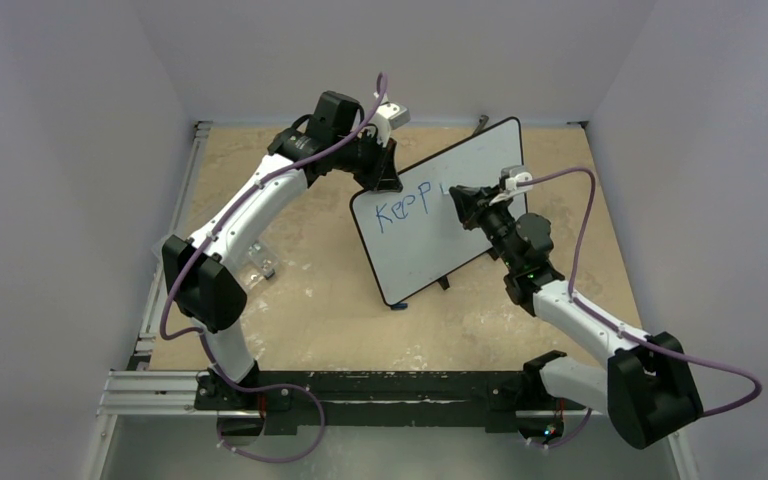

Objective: Write a sentence on the whiteboard

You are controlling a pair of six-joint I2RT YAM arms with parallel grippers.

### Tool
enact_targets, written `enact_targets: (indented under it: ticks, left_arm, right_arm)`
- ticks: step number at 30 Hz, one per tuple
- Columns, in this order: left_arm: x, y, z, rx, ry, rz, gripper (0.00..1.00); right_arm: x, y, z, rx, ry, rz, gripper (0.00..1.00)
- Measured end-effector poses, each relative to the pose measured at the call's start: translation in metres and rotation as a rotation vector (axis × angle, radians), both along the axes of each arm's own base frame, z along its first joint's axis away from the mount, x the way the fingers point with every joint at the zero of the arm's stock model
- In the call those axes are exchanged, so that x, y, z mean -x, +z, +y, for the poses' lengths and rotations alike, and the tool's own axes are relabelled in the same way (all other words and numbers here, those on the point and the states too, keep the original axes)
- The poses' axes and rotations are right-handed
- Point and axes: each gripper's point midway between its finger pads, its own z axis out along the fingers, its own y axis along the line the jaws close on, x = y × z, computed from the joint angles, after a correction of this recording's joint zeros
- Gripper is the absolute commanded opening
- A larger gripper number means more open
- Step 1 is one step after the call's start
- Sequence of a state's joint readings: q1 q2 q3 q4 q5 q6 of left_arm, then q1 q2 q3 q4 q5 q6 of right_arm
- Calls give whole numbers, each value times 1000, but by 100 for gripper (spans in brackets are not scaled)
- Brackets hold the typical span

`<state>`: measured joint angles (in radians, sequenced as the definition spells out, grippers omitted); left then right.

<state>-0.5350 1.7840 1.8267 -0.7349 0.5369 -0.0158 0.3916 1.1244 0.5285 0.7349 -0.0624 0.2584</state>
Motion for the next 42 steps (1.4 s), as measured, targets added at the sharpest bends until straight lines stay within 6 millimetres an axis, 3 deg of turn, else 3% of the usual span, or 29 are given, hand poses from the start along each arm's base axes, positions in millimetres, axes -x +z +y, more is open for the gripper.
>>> enact_targets:
  ticks: [15, 30, 42]
  left_arm:
    - [0, 0, 0, 0, 0, 0, 0]
    - [0, 0, 0, 2, 0, 0, 0]
    - [0, 0, 0, 1, 0, 1, 0]
  right_arm:
    - [1, -3, 0, -9, 1, 17, 0]
    - [-11, 22, 0, -19, -22, -16, 0]
    - [-14, 17, -6, -14, -42, -4, 0]
